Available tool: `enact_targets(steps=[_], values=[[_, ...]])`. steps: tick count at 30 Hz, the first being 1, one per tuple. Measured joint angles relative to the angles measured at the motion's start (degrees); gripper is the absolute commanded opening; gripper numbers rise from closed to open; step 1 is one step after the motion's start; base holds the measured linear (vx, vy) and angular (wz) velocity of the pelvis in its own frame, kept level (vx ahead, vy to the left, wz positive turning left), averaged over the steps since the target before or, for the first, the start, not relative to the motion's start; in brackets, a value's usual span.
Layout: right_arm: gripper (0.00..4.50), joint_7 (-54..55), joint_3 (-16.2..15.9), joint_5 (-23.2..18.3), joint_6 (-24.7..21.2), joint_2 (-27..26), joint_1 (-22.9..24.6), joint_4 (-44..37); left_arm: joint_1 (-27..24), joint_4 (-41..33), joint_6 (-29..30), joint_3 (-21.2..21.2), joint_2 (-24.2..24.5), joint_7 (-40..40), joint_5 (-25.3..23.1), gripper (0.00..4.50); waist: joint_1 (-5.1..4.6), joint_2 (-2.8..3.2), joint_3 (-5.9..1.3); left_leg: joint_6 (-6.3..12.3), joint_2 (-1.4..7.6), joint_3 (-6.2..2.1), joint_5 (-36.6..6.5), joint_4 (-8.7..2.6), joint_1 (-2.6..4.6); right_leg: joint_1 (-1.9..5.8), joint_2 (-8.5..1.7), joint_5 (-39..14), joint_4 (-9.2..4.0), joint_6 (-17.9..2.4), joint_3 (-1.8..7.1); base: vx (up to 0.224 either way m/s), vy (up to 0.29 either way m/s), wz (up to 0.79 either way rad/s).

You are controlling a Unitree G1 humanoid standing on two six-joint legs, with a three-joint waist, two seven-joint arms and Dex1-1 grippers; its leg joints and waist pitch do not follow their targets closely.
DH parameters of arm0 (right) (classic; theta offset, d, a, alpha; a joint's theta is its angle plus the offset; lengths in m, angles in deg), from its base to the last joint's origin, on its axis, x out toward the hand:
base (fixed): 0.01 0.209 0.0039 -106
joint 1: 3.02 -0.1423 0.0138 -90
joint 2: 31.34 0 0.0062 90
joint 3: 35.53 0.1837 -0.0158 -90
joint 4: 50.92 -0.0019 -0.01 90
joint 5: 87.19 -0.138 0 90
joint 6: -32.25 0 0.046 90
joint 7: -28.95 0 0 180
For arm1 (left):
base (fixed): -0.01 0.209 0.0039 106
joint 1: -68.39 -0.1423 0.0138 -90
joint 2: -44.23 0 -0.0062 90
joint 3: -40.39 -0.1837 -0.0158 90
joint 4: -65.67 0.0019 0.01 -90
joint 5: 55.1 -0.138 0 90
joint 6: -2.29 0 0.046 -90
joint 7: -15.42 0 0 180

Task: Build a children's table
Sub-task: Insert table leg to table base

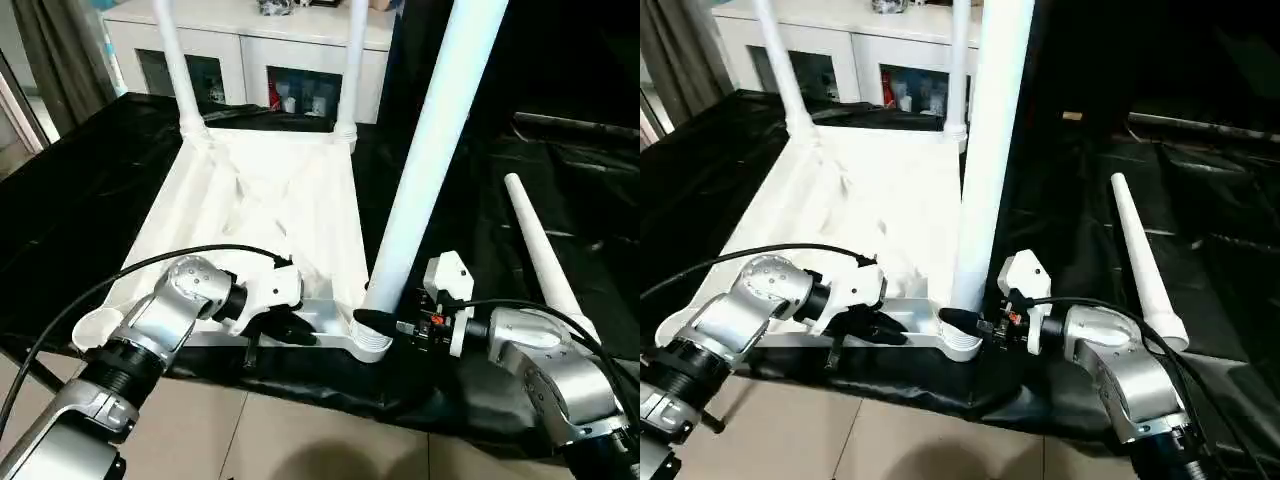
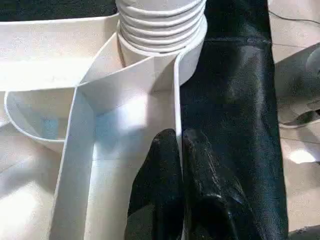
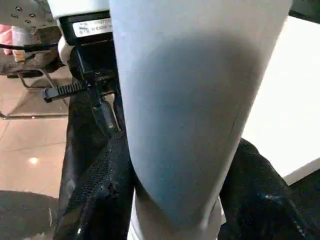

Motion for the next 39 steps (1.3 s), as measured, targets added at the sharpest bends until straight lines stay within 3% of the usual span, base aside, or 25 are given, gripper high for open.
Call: enact_targets(steps=[7, 11, 14, 16, 20, 24, 27, 29, 31, 32, 33, 34, 36, 37, 38, 39], values=[[1.89, 1.07, 0.14, 0.50, 3.63, -1.19, 0.45, 2.03, 0.52, 1.22, -0.38, 0.01, -0.20, -0.94, -0.30, 0.00, -0.37, 0.01, 0.00, 0.00, -0.01, -0.04, 0.00, 0.02, 0.04, 0.06, -0.03, 0.00, -0.10, 0.00, -0.08, 0.000, 0.000, 0.00], [1.89, 4.81, 0.43, 1.20, 4.18, -3.42, -0.90, 3.97, 1.08, 2.23, -0.39, 0.09, -0.17, -2.15, -0.67, 0.00, -1.24, 0.02, 0.02, 0.00, 0.00, -0.16, 0.00, 0.04, 0.03, 0.10, -0.07, -0.01, -0.29, 0.01, -0.31, 0.000, 0.000, 0.00], [1.89, 7.59, 0.39, 2.05, 4.48, -4.69, -2.19, 5.60, 1.62, 3.00, -0.34, 0.20, -0.38, -3.56, -1.08, 0.00, -1.66, 0.39, 0.25, 0.00, 0.07, -0.89, 0.00, -0.01, -0.07, 0.50, -0.13, -0.01, -1.33, 0.01, -1.35, 0.000, 0.000, 0.00], [1.88, 10.18, 0.40, 2.71, 4.49, -6.11, -3.38, 7.22, 1.83, 3.50, 0.00, 0.51, -0.63, -5.01, -1.48, 0.00, -2.83, 0.72, 0.45, 0.00, 0.11, -1.53, 0.00, -0.01, 0.02, 1.01, -0.14, -0.01, -2.16, 0.01, -2.21, 0.000, 0.000, 0.00], [1.88, 14.32, 0.43, 3.50, 4.43, -7.62, -5.28, 9.40, 2.45, 4.57, 1.65, 1.15, -1.85, -7.33, -1.74, 0.00, -4.47, 1.25, 0.79, 0.02, 0.13, -1.82, -0.01, -0.06, 0.04, 1.61, -1.24, -0.01, -3.18, 0.01, -4.37, 0.000, 0.000, 0.00], [1.88, 21.30, 0.65, 5.89, 4.16, -10.04, -8.43, 12.67, 4.23, 6.65, 4.06, 1.37, -4.27, -12.83, -2.65, 0.00, -6.10, 1.65, 1.10, 0.03, 0.20, -2.13, -0.03, -0.06, 0.02, 2.07, -2.01, -0.01, -3.68, 0.02, -6.18, 0.000, 0.000, 0.00], [1.88, 27.83, 1.95, 7.44, 3.63, -12.84, -11.55, 16.52, 5.55, 8.84, 6.39, 2.47, -7.46, -18.88, -3.43, 0.00, -6.33, 1.71, 1.32, 0.02, 0.11, -2.45, -0.03, -0.07, -0.08, 2.08, -1.99, -0.01, -3.21, 0.02, -6.06, 0.000, 0.000, 0.00], [1.88, 31.83, 2.60, 8.11, 3.32, -14.37, -13.67, 19.06, 6.38, 9.62, 8.19, 2.63, -9.14, -22.29, -3.69, 0.00, -6.56, 1.69, 1.35, -0.04, 0.01, -2.42, -0.06, -0.05, 0.28, 1.85, -2.02, -0.02, -2.94, 0.02, -6.09, 0.000, 0.000, 0.00], [1.88, 34.84, 3.11, 8.68, 3.24, -15.51, -15.94, 21.52, 6.97, 9.63, 9.97, 3.13, -10.43, -24.99, -3.90, 0.00, -7.21, 2.06, 1.55, -0.29, 0.12, -2.70, -0.22, 0.04, -0.06, 1.88, -2.32, -0.02, -3.40, 0.03, -7.75, 0.000, 0.000, 0.00], [1.88, 36.35, 3.31, 9.07, 3.27, -16.31, -17.18, 23.15, 7.08, 9.63, 10.94, 3.65, -11.05, -26.37, -4.06, 0.00, -7.45, 2.16, 1.57, -0.40, 0.37, -3.16, -0.28, -0.02, -0.31, 1.95, -2.31, -0.01, -3.53, 0.03, -8.16, 0.000, 0.000, 0.00], [1.88, 37.76, 3.42, 9.48, 3.26, -16.78, -18.37, 24.68, 7.45, 9.64, 11.98, 3.74, -11.73, -27.76, -4.22, 0.00, -7.51, 2.22, 1.60, -0.44, 0.63, -3.56, -0.30, 0.00, -0.66, 1.94, -2.22, -0.02, -3.29, 0.03, -8.27, 0.000, 0.000, 0.00], [1.88, 38.71, 3.57, 9.60, 3.27, -17.01, -18.88, 25.33, 7.70, 9.72, 12.71, 3.78, -12.20, -28.61, -4.25, 0.00, -7.31, 2.06, 1.71, -0.47, 0.62, -3.46, -0.29, 0.03, -0.52, 1.67, -1.91, -0.35, -1.93, 0.19, -7.14, 0.000, 0.000, 0.00], [1.88, 41.67, 4.40, 10.04, 4.02, -18.67, -21.26, 28.92, 7.82, 9.77, 15.53, 4.52, -13.94, -31.81, -4.72, 0.00, -7.14, 0.32, 1.65, -0.93, -0.46, -2.26, -0.61, 0.09, 1.14, 0.71, -1.96, -0.23, 0.00, -0.26, -4.47, 0.059, -0.057, 0.18], [1.88, 43.14, 4.61, 10.25, 4.29, -19.25, -22.59, 30.89, 8.03, 9.38, 16.88, 4.75, -14.68, -33.44, -5.03, 0.00, -6.70, 0.26, 1.64, -0.81, -0.72, -2.03, -0.97, 0.42, 1.16, 0.40, -2.02, -0.25, 0.07, -0.30, -4.65, 0.055, -0.061, 0.08], [1.88, 44.02, 4.79, 10.52, 4.41, -19.58, -23.56, 32.03, 8.35, 8.90, 17.75, 4.86, -15.03, -34.52, -5.38, 0.00, -6.19, 0.42, 1.55, -0.29, -0.73, -2.13, -1.29, 0.43, 0.70, 0.49, -2.06, -0.26, -0.05, -0.32, -5.07, 0.080, -0.023, -0.27], [1.88, 45.07, 5.22, 10.63, 4.87, -20.18, -24.41, 32.94, 8.32, 7.71, 19.55, 5.41, -15.52, -35.29, -5.35, 0.00, -5.87, 0.64, 1.47, -0.31, -0.66, -3.02, -1.27, 0.50, -0.20, 0.21, -2.09, -0.26, -0.56, -0.31, -6.10, 0.080, -0.023, -0.27]])
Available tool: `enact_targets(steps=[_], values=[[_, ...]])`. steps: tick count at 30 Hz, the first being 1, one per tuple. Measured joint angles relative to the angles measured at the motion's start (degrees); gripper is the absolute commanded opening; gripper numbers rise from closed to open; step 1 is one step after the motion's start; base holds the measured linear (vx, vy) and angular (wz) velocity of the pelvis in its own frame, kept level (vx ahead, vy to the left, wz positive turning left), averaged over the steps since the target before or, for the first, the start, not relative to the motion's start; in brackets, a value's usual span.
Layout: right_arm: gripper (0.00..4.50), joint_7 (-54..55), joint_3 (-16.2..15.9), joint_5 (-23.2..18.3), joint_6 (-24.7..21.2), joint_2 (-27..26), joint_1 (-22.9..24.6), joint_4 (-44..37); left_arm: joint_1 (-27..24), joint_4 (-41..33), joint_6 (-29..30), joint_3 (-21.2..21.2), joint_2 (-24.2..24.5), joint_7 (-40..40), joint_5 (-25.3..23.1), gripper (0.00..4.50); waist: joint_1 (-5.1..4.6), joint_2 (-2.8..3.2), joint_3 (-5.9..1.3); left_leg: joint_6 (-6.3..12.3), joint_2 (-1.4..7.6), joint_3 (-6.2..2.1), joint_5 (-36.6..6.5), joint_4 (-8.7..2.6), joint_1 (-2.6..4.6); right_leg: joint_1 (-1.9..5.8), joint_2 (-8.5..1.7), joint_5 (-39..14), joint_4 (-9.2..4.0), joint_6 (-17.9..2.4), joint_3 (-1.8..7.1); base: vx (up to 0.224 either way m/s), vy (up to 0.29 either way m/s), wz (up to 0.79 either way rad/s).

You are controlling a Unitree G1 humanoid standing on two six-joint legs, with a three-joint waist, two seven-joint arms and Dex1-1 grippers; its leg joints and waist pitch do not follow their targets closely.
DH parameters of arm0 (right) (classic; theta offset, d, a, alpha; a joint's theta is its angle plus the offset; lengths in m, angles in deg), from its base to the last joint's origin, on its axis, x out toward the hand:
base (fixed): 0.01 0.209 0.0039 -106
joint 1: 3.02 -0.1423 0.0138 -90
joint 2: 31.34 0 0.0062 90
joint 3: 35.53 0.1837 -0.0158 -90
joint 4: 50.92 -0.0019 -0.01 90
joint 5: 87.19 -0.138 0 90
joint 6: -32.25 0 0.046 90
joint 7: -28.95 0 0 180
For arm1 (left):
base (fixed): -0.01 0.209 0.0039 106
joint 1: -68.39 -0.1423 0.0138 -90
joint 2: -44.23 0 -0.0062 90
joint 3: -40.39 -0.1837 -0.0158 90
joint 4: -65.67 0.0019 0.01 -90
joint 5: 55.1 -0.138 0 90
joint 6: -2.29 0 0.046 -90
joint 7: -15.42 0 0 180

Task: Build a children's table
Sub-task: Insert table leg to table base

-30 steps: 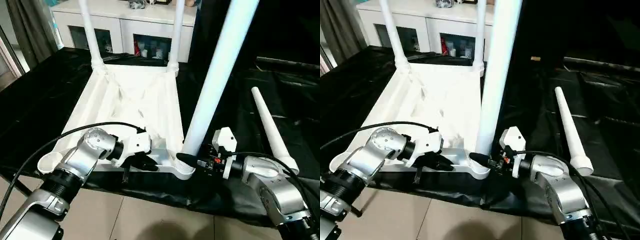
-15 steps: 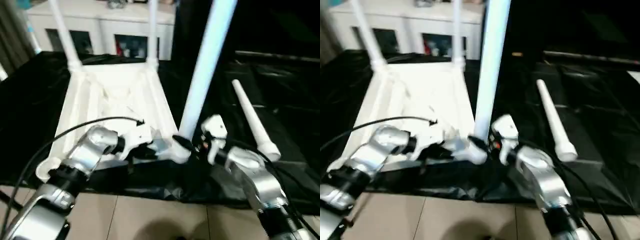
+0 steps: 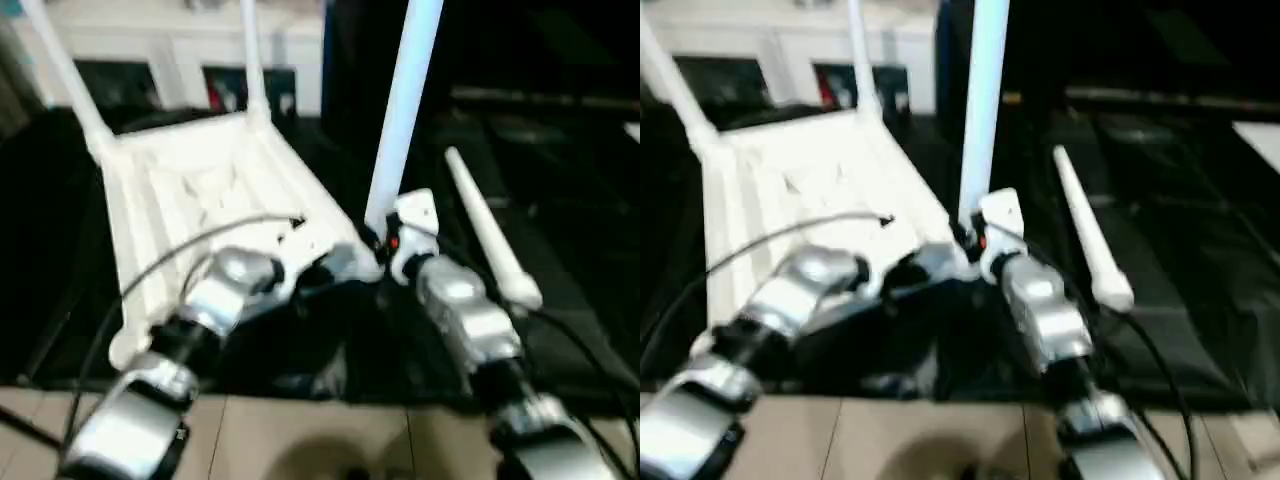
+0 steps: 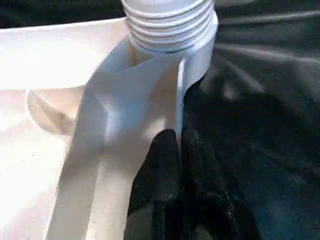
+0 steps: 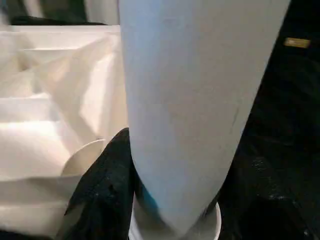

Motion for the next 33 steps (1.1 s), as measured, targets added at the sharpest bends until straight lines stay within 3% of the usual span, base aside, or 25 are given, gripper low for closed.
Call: enact_targets(steps=[1, 3, 7, 20, 33], values=[[1.88, 0.72, 0.37, 0.08, 0.26, -0.35, -0.49, 0.71, -0.03, -0.75, 1.19, 0.11, -0.45, -0.71, 0.02, 0.00, 0.02, 0.03, -0.09, -0.23, 0.38, -0.45, 0.13, 0.02, -0.30, -0.04, 0.19, 0.00, -0.44, 0.00, -0.37, 0.104, 0.027, -0.31], [1.88, 1.92, 1.05, 0.19, 1.16, -1.26, -1.42, 2.22, -0.90, -3.82, 4.28, 0.19, -1.07, -2.36, -0.17, 0.00, -0.24, -0.27, -0.34, -0.72, 0.56, -0.47, 0.40, 0.12, -0.68, -0.41, 0.26, 0.36, -0.40, -0.55, -0.20, 0.000, 0.000, 0.00], [1.88, 2.29, 1.15, 0.19, 2.01, -2.01, -2.86, 4.05, -2.76, -9.04, 8.80, 0.45, -1.34, -4.22, -0.48, 0.00, -0.13, -0.59, -0.55, -0.67, 0.56, 0.16, 0.15, -0.02, -0.72, -0.71, 0.23, 0.97, -0.39, -1.09, 0.06, 0.026, 0.002, 0.00], [1.88, 2.52, 1.44, 0.49, 5.28, -3.76, -5.63, 9.04, -5.82, -16.99, 17.64, 1.70, -2.99, -7.48, -0.44, 0.00, 0.22, -0.67, -0.60, -0.72, 0.70, 0.54, 0.18, -0.19, -0.61, -0.80, 0.33, 0.87, -0.35, -1.24, 0.10, 0.000, 0.000, 0.00], [1.88, 2.41, 1.38, 0.59, 6.67, -3.78, -7.06, 11.81, -5.98, -17.30, 18.11, 1.71, -3.39, -7.93, -0.41, 0.00, 0.39, -0.69, -0.61, -0.72, 0.70, 0.56, 0.18, -0.17, -0.61, -0.80, 0.33, 0.87, -0.35, -1.23, 0.09, 0.000, 0.000, 0.00]])
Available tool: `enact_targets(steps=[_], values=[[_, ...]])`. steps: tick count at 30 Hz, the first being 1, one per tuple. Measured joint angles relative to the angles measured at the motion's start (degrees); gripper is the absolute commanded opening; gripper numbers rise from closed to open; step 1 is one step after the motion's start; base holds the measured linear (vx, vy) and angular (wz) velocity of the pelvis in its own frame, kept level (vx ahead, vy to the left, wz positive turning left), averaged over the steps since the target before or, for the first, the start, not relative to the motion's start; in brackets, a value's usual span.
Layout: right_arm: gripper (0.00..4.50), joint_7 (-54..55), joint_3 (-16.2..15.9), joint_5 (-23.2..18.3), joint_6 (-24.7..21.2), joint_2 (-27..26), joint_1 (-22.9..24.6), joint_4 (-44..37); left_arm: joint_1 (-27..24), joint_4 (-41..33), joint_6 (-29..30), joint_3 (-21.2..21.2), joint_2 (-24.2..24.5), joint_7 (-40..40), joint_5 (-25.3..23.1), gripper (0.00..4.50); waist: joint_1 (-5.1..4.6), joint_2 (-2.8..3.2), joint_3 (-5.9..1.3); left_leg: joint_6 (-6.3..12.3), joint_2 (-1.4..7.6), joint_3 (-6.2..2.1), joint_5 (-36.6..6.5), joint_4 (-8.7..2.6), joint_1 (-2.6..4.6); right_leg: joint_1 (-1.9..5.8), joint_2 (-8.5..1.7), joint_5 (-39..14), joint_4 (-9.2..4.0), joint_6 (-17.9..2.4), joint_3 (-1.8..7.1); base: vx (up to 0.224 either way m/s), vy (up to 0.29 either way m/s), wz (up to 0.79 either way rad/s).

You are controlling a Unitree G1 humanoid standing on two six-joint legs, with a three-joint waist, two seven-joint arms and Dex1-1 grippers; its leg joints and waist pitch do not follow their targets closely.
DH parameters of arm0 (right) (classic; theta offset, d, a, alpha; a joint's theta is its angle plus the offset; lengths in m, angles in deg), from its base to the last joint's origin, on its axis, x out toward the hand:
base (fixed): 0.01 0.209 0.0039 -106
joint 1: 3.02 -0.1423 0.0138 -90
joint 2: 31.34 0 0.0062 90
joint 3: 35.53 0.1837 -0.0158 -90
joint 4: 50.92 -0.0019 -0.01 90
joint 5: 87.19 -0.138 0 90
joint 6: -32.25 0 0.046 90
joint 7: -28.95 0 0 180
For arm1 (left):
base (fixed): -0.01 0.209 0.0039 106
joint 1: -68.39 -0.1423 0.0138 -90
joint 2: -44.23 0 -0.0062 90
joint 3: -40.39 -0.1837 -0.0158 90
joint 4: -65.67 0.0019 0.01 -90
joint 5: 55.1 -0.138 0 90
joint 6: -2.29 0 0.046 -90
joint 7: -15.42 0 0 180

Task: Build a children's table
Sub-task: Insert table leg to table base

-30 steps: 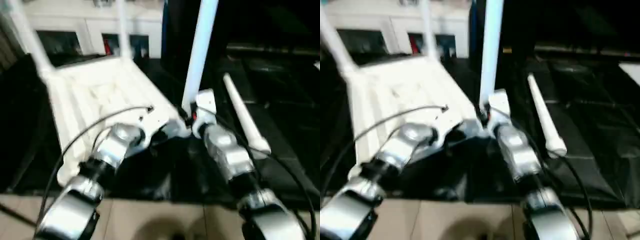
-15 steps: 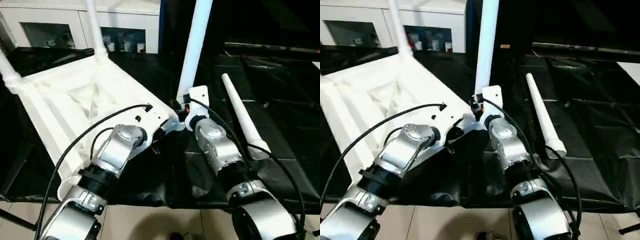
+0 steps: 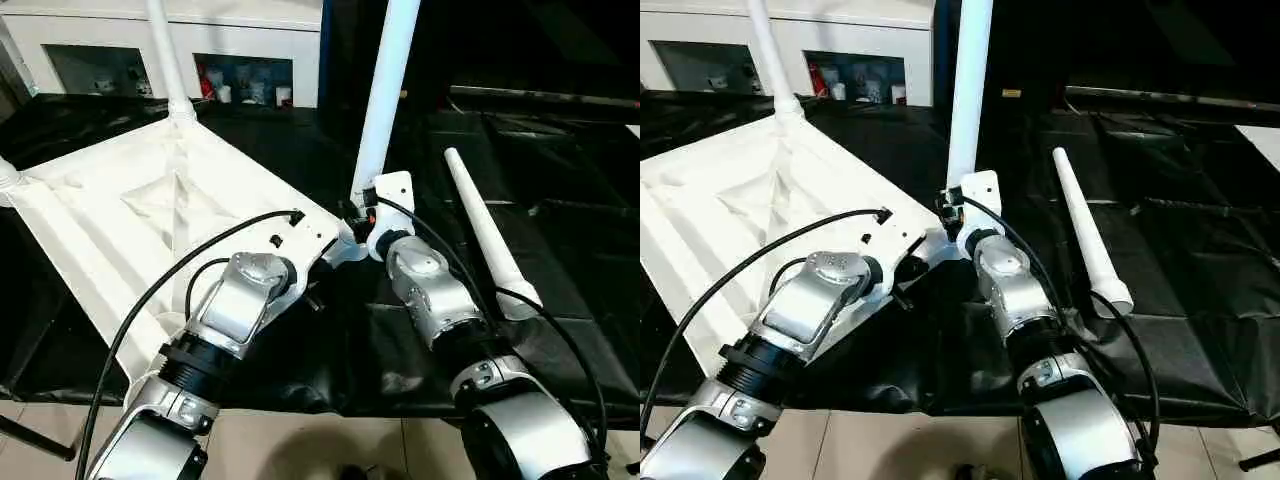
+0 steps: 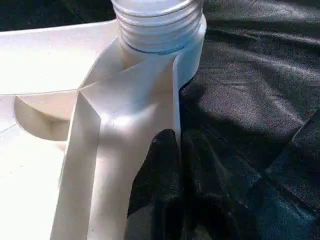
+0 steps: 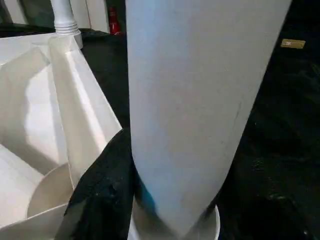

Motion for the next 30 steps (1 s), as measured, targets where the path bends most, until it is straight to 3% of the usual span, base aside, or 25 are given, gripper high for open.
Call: enact_targets(steps=[7, 9, 10, 16, 21, 24, 30], values=[[1.88, -0.36, -0.09, 0.18, 0.90, 0.02, -0.19, 0.71, -0.19, 0.05, -0.87, -0.16, 0.26, 0.02, 0.00, 0.00, -0.05, 0.00, 0.00, 0.00, 0.00, 0.00, 0.00, 0.00, -0.01, 0.00, 0.00, 0.00, 0.00, 0.01, 0.00, 0.000, 0.000, 0.00], [2.44, -0.67, -0.05, 0.19, 1.23, 0.07, -0.08, 0.71, -0.50, 0.05, -1.83, -0.22, 0.46, 0.11, 0.01, 0.00, -0.04, 0.00, 0.00, 0.00, 0.00, 0.00, 0.00, 0.00, -0.01, 0.00, 0.00, 0.00, 0.00, 0.01, 0.00, 0.000, 0.000, 0.00], [2.44, -0.94, -0.10, 0.39, 1.38, 0.20, -0.03, 0.74, -0.59, 0.05, -2.21, -0.28, 0.58, 0.23, 0.03, 0.00, -0.03, 0.00, 0.00, 0.00, 0.00, 0.00, 0.00, 0.00, -0.02, -0.01, 0.00, 0.00, 0.00, 0.00, 0.00, 0.000, 0.000, 0.00], [2.95, -3.02, -0.48, 2.07, 0.24, 2.56, 1.25, 1.03, -0.79, -0.02, -3.80, -1.37, 0.43, 3.06, 1.73, 0.00, 2.67, -0.02, 0.02, 0.32, 0.05, 0.23, 0.19, -0.04, -0.23, -0.23, -0.06, -0.01, 0.02, 0.02, 0.10, 0.000, 0.000, 0.00], [3.34, -4.95, -1.58, 2.85, -1.05, 4.35, 3.23, -1.76, -0.79, -0.02, -4.92, -1.36, 0.82, 4.19, 2.68, 0.00, 3.77, -0.08, 0.07, 0.34, 0.08, 0.93, 0.21, -0.04, -0.29, -0.80, -0.12, -0.05, 0.53, -0.02, 0.60, 0.000, 0.000, 0.00], [3.59, -7.60, -1.84, 3.09, -3.62, 6.17, 7.00, -6.85, -0.78, -0.02, -6.09, -1.39, 1.58, 5.51, 3.21, 0.00, 4.86, -0.12, 0.12, 0.34, 0.03, 1.34, 0.21, -0.04, -0.34, -1.35, -0.09, -0.15, 0.92, 0.07, 1.24, 0.000, 0.000, 0.00], [4.21, -12.07, -2.86, 2.88, -8.47, 9.72, 12.16, -19.41, -0.72, 0.02, -8.71, -1.35, 3.66, 7.83, 3.52, 0.00, 5.28, -0.07, 0.14, 0.36, 0.02, 1.70, 0.22, -0.02, -0.31, -1.62, -0.05, -0.09, 1.02, 0.03, 1.62, 0.000, 0.000, 0.00]])
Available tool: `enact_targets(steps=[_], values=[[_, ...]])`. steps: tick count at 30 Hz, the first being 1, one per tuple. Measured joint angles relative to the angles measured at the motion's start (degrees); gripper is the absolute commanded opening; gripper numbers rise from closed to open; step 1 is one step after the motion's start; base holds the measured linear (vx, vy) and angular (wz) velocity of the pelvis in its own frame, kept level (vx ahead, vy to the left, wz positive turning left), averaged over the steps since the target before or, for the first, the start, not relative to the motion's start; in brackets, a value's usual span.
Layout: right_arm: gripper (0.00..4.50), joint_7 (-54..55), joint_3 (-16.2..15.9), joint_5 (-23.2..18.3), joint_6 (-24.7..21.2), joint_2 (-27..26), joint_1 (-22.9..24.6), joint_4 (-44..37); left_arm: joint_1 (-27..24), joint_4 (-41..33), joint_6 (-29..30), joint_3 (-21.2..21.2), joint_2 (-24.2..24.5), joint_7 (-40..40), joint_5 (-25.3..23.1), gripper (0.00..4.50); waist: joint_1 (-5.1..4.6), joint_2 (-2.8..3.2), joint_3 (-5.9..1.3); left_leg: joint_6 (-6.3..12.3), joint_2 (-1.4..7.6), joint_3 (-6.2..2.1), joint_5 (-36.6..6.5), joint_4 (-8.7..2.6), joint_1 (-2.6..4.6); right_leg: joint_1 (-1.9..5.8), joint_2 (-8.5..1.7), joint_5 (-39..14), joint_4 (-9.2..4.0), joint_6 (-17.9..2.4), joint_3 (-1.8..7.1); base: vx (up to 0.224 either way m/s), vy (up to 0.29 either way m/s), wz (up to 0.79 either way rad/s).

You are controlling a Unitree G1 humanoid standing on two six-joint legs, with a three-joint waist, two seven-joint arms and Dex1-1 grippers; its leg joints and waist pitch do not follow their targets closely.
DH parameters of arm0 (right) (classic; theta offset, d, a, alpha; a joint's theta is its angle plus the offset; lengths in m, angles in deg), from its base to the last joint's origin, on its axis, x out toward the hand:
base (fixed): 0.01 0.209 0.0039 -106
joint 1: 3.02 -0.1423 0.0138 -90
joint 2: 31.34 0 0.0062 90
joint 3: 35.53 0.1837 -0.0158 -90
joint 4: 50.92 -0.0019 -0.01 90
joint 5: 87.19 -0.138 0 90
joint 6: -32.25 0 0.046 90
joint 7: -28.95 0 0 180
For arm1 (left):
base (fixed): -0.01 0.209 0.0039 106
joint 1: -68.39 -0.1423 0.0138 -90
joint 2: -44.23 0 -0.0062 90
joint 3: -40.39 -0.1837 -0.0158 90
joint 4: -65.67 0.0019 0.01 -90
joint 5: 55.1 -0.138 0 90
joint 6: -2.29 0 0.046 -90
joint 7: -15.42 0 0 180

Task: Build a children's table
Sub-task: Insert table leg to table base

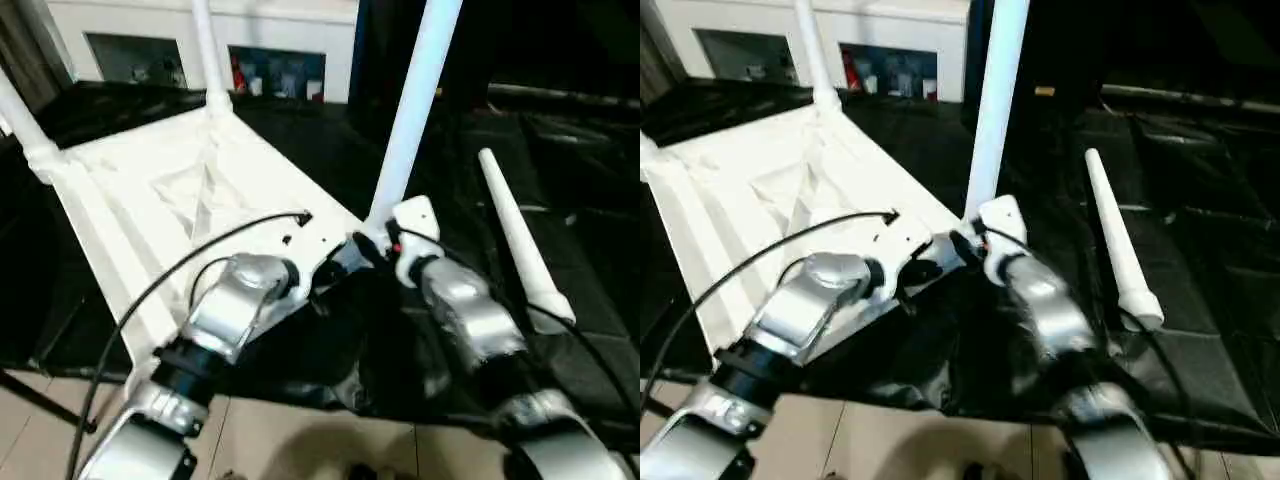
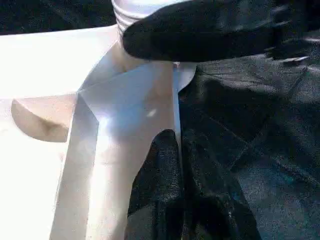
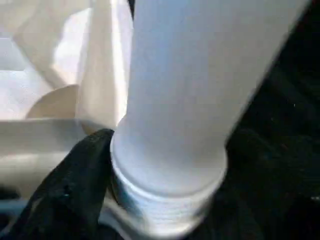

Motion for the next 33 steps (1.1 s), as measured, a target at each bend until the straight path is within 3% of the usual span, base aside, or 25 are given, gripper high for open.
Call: enact_targets(steps=[9, 17, 24, 33], values=[[4.43, -6.31, 0.52, -4.68, -7.97, 4.88, 7.56, -17.40, -0.06, 3.05, -7.62, -0.39, 4.40, 6.56, 1.19, 0.00, 0.72, 0.09, 0.02, 0.00, 0.00, 0.01, -0.01, -0.03, 0.03, 0.06, 0.03, 0.01, -0.08, 0.06, 0.04, 0.000, 0.000, 0.00], [4.43, -14.90, -0.54, -7.56, -12.19, 9.78, 13.77, -25.91, -0.34, 6.28, -15.67, -1.18, 7.59, 12.75, 1.46, 0.00, 1.12, 0.14, 0.01, -0.02, 0.00, 0.02, 0.00, -0.02, 0.04, 0.13, 0.03, 0.01, -0.10, 0.09, 0.05, 0.000, 0.000, 0.00], [4.43, -19.80, -2.50, -7.04, -9.72, 13.70, 17.01, -27.79, -2.61, 6.20, -23.80, -3.15, 9.14, 18.98, 2.12, 0.00, 2.40, 0.32, -0.09, -0.05, 0.00, 0.02, 0.01, 0.00, 0.05, 0.21, 0.02, 0.04, -0.13, 0.17, 0.08, 0.000, 0.000, 0.00], [4.43, -26.31, -3.51, -7.17, -6.97, 17.47, 19.40, -28.03, -3.86, 5.55, -28.05, -5.35, 10.39, 25.45, 3.19, 0.00, 2.15, 0.54, -0.21, -0.10, 0.01, 0.02, 0.02, 0.03, 0.25, 0.70, 0.01, 0.04, -0.22, 0.32, 0.11, 0.000, 0.000, 0.00]])
